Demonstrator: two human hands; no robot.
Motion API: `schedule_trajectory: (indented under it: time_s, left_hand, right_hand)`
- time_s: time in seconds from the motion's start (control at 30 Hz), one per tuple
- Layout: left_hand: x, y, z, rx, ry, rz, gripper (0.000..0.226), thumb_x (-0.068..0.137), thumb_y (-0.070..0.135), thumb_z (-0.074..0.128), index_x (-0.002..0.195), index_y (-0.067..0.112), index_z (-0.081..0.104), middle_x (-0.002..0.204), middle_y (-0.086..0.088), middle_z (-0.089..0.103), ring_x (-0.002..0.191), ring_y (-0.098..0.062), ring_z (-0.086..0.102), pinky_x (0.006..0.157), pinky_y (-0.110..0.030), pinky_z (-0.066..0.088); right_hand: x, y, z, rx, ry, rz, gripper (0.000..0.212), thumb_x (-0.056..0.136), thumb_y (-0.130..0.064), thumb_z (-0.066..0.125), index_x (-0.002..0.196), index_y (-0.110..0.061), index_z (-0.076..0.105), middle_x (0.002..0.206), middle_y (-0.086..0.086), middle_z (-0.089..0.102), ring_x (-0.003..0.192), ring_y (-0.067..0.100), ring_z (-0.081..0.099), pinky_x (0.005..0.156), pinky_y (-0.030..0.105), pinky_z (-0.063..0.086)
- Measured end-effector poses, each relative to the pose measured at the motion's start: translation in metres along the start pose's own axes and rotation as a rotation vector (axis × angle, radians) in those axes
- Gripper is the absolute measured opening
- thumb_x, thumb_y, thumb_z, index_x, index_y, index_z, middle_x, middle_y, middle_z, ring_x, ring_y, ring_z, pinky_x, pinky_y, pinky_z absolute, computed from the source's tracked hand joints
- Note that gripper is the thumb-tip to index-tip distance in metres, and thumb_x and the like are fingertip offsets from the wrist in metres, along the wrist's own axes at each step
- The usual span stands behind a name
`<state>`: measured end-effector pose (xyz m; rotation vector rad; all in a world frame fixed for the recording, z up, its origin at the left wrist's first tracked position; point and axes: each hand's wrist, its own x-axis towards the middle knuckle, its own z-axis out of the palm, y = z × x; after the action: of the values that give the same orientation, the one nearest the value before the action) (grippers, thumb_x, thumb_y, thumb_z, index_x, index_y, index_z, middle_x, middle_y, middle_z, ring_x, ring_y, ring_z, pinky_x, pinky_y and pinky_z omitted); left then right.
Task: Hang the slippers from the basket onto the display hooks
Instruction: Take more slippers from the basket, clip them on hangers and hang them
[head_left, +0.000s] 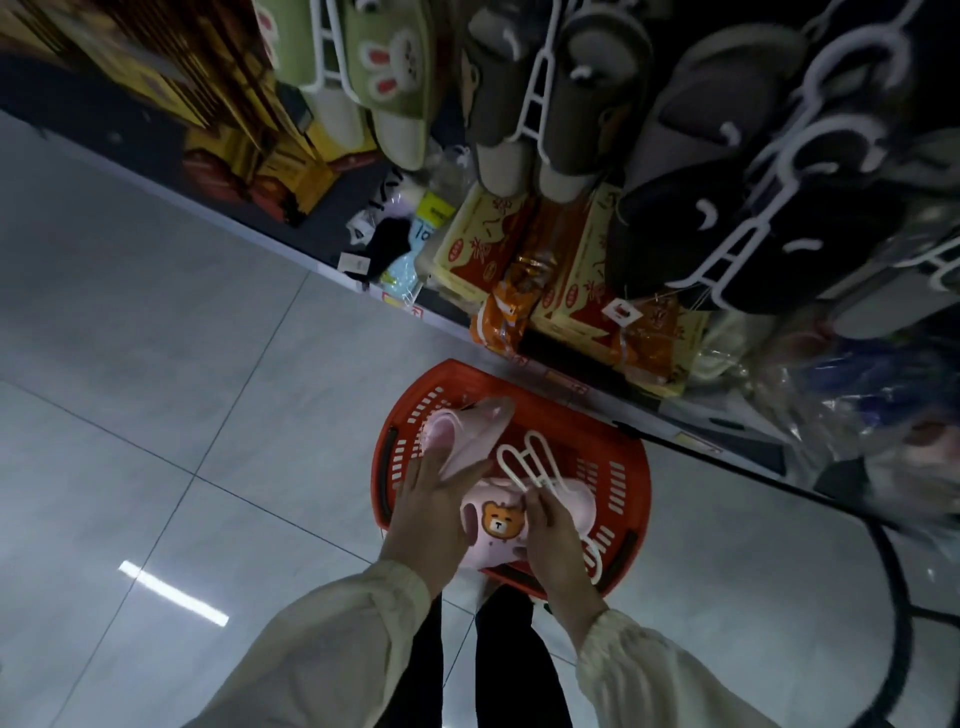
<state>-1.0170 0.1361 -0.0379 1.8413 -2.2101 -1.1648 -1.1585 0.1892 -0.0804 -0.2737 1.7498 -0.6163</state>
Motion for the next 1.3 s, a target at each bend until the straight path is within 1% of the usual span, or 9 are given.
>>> schedule_trajectory:
  time_s: [0.13, 0.27, 0.43, 0.57, 0.7, 0.87, 0.97, 1.1, 1.3]
  left_hand:
    - [-0.004, 0.009, -0.027, -0.013, 0.068, -0.043, 0.076, 0.066, -0.019, 0.062, 0.124, 0.03, 0.07, 0.138, -0.016, 0.05, 0.122, -0.042, 0.046, 0.104, -0.055, 0.043]
    - [-0.009, 0.01, -0.048, 0.031, 0.072, 0.01, 0.075, 0.058, -0.012, 0.074, 0.112, 0.038, 0.074, 0.12, -0.014, 0.055, 0.11, -0.042, 0.051, 0.09, -0.048, 0.048]
    - [-0.022, 0.039, -0.073, 0.229, 0.076, 0.185, 0.069, 0.051, -0.002, 0.086, 0.111, 0.03, 0.075, 0.115, -0.02, 0.059, 0.098, -0.045, 0.06, 0.073, -0.052, 0.054]
    - [-0.042, 0.071, -0.087, 0.438, 0.02, 0.208, 0.067, 0.066, 0.046, 0.083, 0.129, 0.034, 0.063, 0.135, -0.018, 0.05, 0.114, -0.04, 0.053, 0.094, -0.055, 0.048]
    - [-0.07, 0.107, -0.101, 0.556, 0.064, 0.185, 0.074, 0.063, 0.063, 0.066, 0.129, 0.031, 0.06, 0.141, -0.013, 0.046, 0.122, -0.037, 0.046, 0.106, -0.059, 0.027]
    - [-0.105, 0.161, -0.136, 0.574, 0.147, 0.121, 0.059, 0.069, 0.056, 0.055, 0.123, 0.033, 0.059, 0.138, -0.008, 0.047, 0.116, -0.033, 0.05, 0.086, -0.05, 0.033]
    - [-0.122, 0.185, -0.151, 0.543, 0.197, 0.077, 0.065, 0.074, 0.06, 0.049, 0.134, 0.035, 0.052, 0.141, -0.007, 0.044, 0.119, -0.032, 0.045, 0.075, -0.045, 0.041]
    - [-0.134, 0.208, -0.163, 0.466, 0.223, 0.083, 0.072, 0.079, 0.055, 0.041, 0.149, 0.035, 0.037, 0.157, -0.005, 0.02, 0.141, -0.03, 0.02, 0.093, -0.049, 0.046]
    - [-0.147, 0.226, -0.186, 0.374, 0.348, 0.228, 0.061, 0.076, 0.053, 0.051, 0.133, 0.036, 0.058, 0.158, -0.004, 0.027, 0.147, -0.026, 0.014, 0.107, -0.046, 0.042]
  right_hand:
    - [-0.018, -0.02, -0.013, -0.089, -0.003, -0.045, 0.027, 0.107, -0.022, 0.04, 0.115, -0.006, 0.06, 0.1, 0.008, 0.063, 0.089, 0.019, 0.06, 0.068, 0.012, 0.049]
    - [-0.035, -0.026, -0.028, -0.087, -0.004, -0.128, 0.03, 0.105, -0.026, 0.043, 0.133, -0.02, 0.053, 0.137, 0.009, 0.058, 0.129, 0.026, 0.052, 0.109, 0.043, 0.042]
    - [-0.069, -0.058, -0.038, 0.157, -0.023, -0.046, 0.025, 0.106, -0.027, 0.043, 0.129, -0.025, 0.051, 0.134, 0.002, 0.055, 0.123, 0.023, 0.055, 0.104, 0.05, 0.047]
    - [-0.111, -0.092, -0.041, 0.291, -0.086, -0.043, 0.022, 0.107, -0.019, 0.037, 0.093, -0.016, 0.053, 0.091, -0.002, 0.062, 0.082, 0.013, 0.063, 0.069, 0.038, 0.059]
    - [-0.154, -0.114, -0.043, 0.283, -0.146, -0.094, 0.031, 0.107, -0.024, 0.039, 0.087, -0.011, 0.059, 0.07, 0.002, 0.061, 0.076, 0.026, 0.059, 0.088, 0.059, 0.05]
    - [-0.209, -0.149, -0.061, 0.419, -0.257, -0.119, 0.027, 0.107, -0.025, 0.039, 0.111, -0.017, 0.064, 0.082, -0.001, 0.07, 0.069, 0.009, 0.067, 0.062, 0.027, 0.052]
    - [-0.241, -0.163, -0.077, 0.427, -0.332, -0.155, 0.029, 0.106, -0.031, 0.041, 0.112, -0.012, 0.062, 0.083, -0.001, 0.073, 0.074, 0.011, 0.07, 0.06, 0.025, 0.052]
    - [-0.278, -0.177, -0.087, 0.437, -0.357, -0.212, 0.028, 0.107, -0.026, 0.039, 0.113, -0.012, 0.063, 0.093, 0.006, 0.072, 0.089, 0.019, 0.068, 0.064, 0.024, 0.054]
    - [-0.318, -0.194, -0.104, 0.389, -0.349, -0.298, 0.037, 0.106, -0.029, 0.04, 0.136, -0.015, 0.055, 0.097, 0.008, 0.074, 0.076, 0.013, 0.071, 0.072, 0.031, 0.056]
